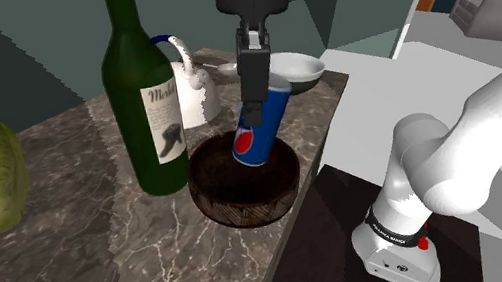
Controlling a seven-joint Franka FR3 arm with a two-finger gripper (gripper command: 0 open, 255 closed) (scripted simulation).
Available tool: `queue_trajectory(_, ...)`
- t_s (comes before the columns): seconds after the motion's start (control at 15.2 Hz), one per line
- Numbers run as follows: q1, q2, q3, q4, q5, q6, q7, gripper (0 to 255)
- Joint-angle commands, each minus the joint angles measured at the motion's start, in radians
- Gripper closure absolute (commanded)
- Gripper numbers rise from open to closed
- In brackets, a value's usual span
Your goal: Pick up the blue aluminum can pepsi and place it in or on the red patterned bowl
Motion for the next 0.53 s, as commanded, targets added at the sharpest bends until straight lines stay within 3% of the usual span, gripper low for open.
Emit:
queue_trajectory(0.0, 0.002, -0.012, 0.003, -0.034, 0.004, 0.023, 0.000, 255)
queue_trajectory(0.46, 0.008, -0.039, 0.009, -0.151, 0.014, 0.113, -0.009, 255)
